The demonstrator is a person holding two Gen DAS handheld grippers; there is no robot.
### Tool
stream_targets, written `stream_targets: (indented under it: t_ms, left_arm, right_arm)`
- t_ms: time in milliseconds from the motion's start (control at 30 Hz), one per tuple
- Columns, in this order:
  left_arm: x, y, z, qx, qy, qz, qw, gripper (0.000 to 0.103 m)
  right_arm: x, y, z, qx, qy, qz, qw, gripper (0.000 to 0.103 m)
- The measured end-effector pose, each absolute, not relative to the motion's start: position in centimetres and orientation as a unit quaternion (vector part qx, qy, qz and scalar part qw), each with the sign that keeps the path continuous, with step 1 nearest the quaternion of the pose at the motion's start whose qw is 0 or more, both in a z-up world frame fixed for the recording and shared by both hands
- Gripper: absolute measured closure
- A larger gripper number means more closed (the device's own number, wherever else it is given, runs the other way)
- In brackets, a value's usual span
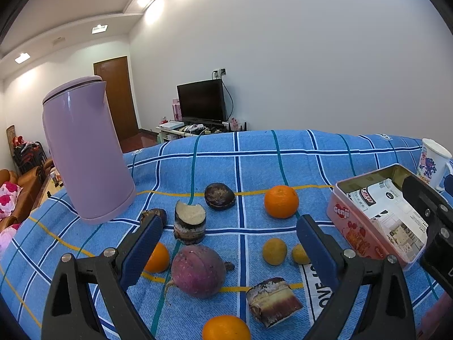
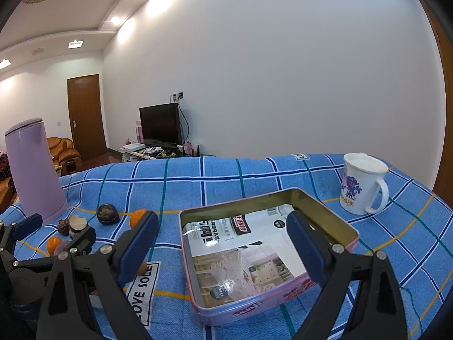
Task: Organize fruits
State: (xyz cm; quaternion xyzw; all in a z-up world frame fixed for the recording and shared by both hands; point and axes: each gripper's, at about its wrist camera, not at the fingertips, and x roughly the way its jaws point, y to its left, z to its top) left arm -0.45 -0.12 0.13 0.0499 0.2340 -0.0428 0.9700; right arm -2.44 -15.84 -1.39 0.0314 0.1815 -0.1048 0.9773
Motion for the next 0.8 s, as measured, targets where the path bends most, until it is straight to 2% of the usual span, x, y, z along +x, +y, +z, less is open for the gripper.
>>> stream_targets:
  t_ms: [800]
  left_arm:
    - [-0.57,-0.03,0.08,0.050,0.236,-0.045,0.969,0.006]
  right_arm:
    - [-2.23,-15.95,-1.46,0.030,0.185,-0.107,0.976,0.009]
